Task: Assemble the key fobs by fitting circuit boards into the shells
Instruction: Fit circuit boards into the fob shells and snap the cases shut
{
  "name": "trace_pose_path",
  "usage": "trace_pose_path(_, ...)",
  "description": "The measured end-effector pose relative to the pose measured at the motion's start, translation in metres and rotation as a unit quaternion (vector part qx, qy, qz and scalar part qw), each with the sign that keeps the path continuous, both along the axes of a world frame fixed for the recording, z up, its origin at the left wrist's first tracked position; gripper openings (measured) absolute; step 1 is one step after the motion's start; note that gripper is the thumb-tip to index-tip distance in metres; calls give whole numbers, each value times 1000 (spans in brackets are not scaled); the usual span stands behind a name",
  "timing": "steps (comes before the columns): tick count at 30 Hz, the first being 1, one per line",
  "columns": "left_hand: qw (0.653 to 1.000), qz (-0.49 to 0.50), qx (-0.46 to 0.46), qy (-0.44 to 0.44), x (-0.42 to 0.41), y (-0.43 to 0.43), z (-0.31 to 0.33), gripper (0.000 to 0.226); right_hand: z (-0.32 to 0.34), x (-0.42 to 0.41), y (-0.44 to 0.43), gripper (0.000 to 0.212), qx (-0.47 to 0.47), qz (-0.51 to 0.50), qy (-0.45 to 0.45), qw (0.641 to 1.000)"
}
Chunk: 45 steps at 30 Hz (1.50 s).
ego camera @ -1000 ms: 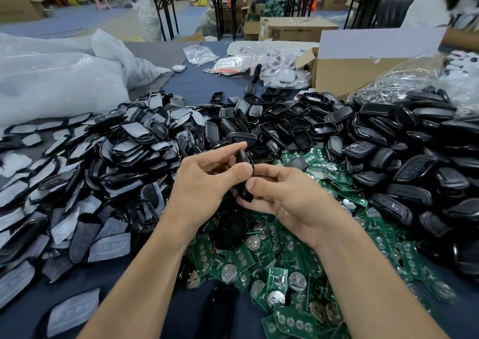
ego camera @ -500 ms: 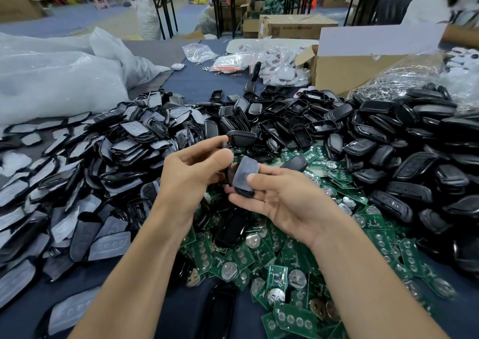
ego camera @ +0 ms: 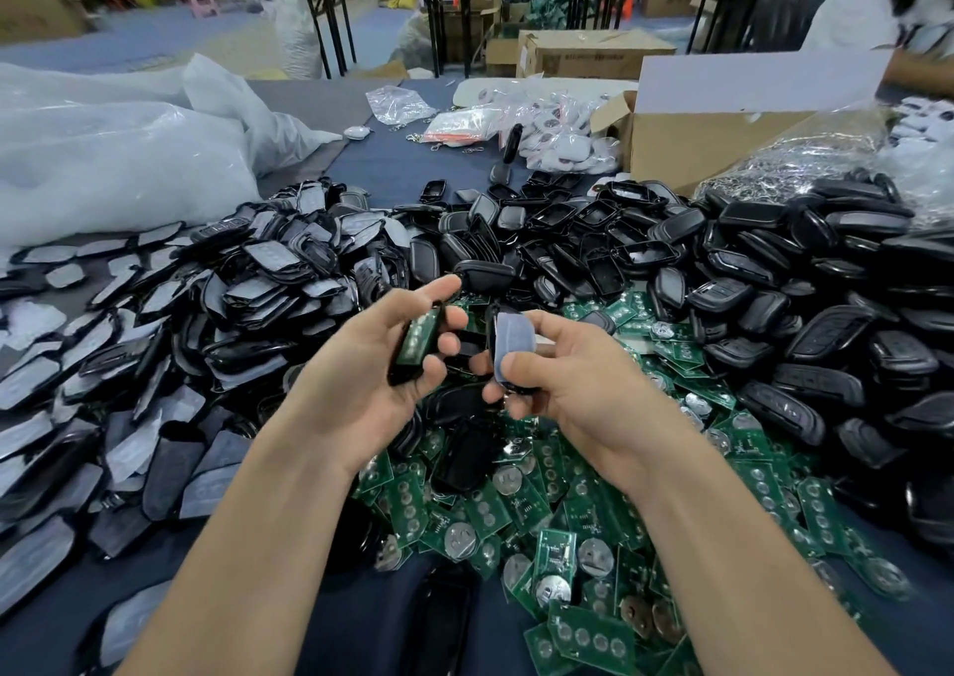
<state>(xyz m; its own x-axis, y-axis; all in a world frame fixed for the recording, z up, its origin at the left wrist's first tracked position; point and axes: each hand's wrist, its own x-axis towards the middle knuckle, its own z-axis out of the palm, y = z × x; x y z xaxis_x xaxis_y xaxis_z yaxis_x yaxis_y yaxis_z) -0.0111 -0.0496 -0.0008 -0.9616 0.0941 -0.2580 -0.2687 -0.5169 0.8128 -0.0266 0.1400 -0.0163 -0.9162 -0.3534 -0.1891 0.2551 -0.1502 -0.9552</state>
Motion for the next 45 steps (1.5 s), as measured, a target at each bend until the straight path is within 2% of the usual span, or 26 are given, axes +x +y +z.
trace_pose_path(4, 977, 42, -192, 82, -3, 7, -11, 45, 0, 1, 0, 22, 59, 9, 30, 998)
trace_pose_path(7, 959, 20, -258, 119, 0, 17, -15, 41, 0, 3, 1, 16, 85, 26, 45, 995)
trace_pose_path(9, 950, 39, -287, 117, 1, 21, -16, 33, 1, 4, 0, 15, 84, 15, 47, 995)
trace_pose_path(11, 949, 75, -288, 109, -1, 21, -17, 29, 1, 4, -1, 14, 77, -10, 40, 996)
trace_pose_path(16, 940, 156, -288, 99, -2, 22, -17, 33, 3, 3, -1, 13, 40, -52, 21, 998)
trace_pose_path(22, 940, 158, -283, 107, -1, 26, -16, 29, 1, 3, -5, 16, 40, -116, 20, 992)
trace_pose_path(28, 933, 172, -299, 101, -3, 26, -17, 37, -1, 2, -5, 16, 28, -125, 4, 992)
trace_pose_path(35, 943, 151, -278, 98, -2, 27, -18, 28, -3, 1, -4, 17, 55, -175, 61, 981)
trace_pose_path(41, 911, 212, -332, 124, -3, 26, -18, 34, -2, 2, -6, 14, 45, -123, 34, 991)
trace_pose_path(45, 917, 181, -332, 128, 0, 28, -16, 27, 0, 1, -2, 17, 67, -153, 65, 984)
